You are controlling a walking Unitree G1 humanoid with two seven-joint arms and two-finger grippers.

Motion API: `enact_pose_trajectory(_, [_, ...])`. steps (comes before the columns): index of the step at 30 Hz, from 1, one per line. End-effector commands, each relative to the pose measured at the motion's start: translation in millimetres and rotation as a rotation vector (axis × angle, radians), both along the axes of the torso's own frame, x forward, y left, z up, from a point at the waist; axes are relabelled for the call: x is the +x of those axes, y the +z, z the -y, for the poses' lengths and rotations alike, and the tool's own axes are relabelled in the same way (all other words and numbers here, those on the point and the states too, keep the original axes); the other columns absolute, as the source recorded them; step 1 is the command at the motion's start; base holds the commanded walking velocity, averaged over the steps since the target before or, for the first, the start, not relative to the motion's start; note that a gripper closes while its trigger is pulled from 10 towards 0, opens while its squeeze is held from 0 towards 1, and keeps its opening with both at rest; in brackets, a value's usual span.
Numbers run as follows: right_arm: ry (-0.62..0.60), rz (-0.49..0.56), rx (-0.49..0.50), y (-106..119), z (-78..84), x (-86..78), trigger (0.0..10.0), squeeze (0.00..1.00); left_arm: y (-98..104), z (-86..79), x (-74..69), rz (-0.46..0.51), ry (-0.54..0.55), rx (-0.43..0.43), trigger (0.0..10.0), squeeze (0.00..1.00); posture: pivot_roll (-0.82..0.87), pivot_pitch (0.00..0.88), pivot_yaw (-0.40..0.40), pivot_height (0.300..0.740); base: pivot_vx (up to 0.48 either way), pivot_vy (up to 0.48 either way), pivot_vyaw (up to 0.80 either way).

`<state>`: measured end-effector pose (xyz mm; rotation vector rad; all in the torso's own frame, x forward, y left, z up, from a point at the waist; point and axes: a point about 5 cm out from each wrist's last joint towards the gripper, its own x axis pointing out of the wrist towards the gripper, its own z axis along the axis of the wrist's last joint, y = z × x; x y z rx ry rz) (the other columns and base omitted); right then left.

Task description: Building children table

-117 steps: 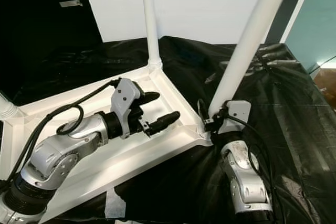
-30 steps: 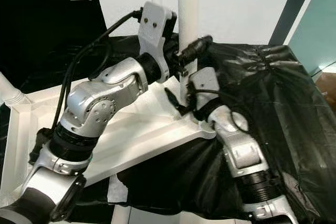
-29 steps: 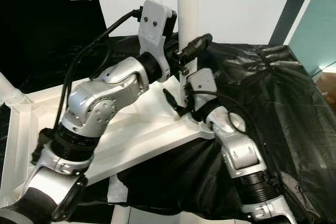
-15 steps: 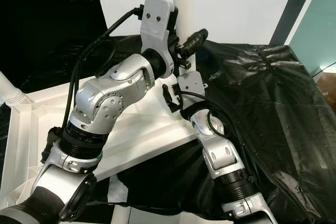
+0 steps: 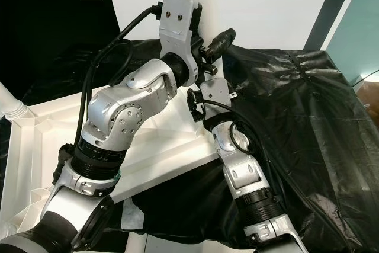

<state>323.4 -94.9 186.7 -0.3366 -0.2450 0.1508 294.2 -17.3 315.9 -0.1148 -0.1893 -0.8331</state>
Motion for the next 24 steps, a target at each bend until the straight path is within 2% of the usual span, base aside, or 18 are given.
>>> enact_pose_trajectory(1, [0.039, 0.026, -0.024, 4.7, -10.4, 0.5, 4.2, 0.00, 5.9, 16.9, -15.2, 0.017, -0.120, 0.000, 10.0, 0.00, -0.04, 0.000, 0.013, 0.740, 0.000, 0.000, 0.00])
enact_pose_trajectory(3, [0.040, 0.028, -0.024, 4.6, -11.2, 0.3, 4.2, 0.00, 5.7, 17.0, -15.2, 0.016, -0.120, 0.001, 10.0, 0.00, -0.04, 0.000, 0.013, 0.740, 0.000, 0.000, 0.00])
enact_pose_trajectory(4, [0.037, 0.026, -0.013, 4.4, -11.5, 0.0, 3.3, 0.00, 5.5, 17.1, -15.4, 0.016, -0.120, 0.001, 10.0, 0.00, -0.04, 0.000, 0.013, 0.740, 0.000, 0.000, 0.00])
enact_pose_trajectory(5, [0.037, 0.026, -0.013, 4.4, -11.5, 0.0, 3.3, 0.00, 5.5, 17.1, -15.4, 0.016, -0.120, 0.001, 10.0, 0.00, -0.04, 0.000, 0.013, 0.740, 0.000, 0.000, 0.00])
enact_pose_trajectory(6, [0.035, 0.024, -0.005, 3.9, -11.6, -0.3, 0.0, 0.00, 5.4, 17.2, -15.4, 0.016, -0.119, 0.002, 10.0, 0.00, -0.04, 0.000, 0.012, 0.740, 0.000, 0.000, 0.00])
enact_pose_trajectory(16, [0.018, 0.023, 0.017, 3.4, -9.4, 0.1, 0.0, 0.00, 5.2, 15.7, -14.2, 0.027, -0.114, 0.011, 10.0, 0.00, -0.04, 0.000, 0.016, 0.740, 0.000, 0.000, 0.00])
enact_pose_trajectory(17, [0.007, 0.020, 0.034, 4.2, -8.4, 1.1, 3.6, 0.00, 4.6, 15.1, -17.3, 0.018, -0.176, -0.018, 10.0, 1.00, -0.03, 0.000, 0.020, 0.740, 0.000, 0.000, 0.00])
enact_pose_trajectory(18, [0.007, 0.020, 0.034, 4.2, -8.4, 1.1, 3.6, 0.00, 4.6, 15.1, -17.3, 0.018, -0.176, -0.018, 10.0, 1.00, -0.03, 0.000, 0.020, 0.740, 0.000, 0.000, 0.00])
enact_pose_trajectory(19, [0.000, 0.019, 0.042, 5.0, -7.6, 1.9, 10.0, 0.00, 4.9, 14.6, -18.3, 0.024, -0.192, -0.020, 10.0, 1.00, -0.03, 0.000, 0.021, 0.740, 0.000, 0.000, 0.00])
enact_pose_trajectory(22, [-0.024, -0.006, 0.125, 8.1, -3.3, 3.6, 10.0, 0.00, 6.1, 13.3, -19.6, 0.053, -0.201, 0.009, 10.0, 1.00, -0.01, 0.000, 0.016, 0.740, 0.000, 0.000, 0.00])
enact_pose_trajectory(24, [-0.028, -0.007, 0.132, 8.9, -2.6, 3.7, 10.0, 0.00, 6.3, 13.1, -20.1, 0.063, -0.204, 0.018, 10.0, 1.00, -0.01, 0.000, 0.015, 0.740, 0.000, 0.000, 0.00])
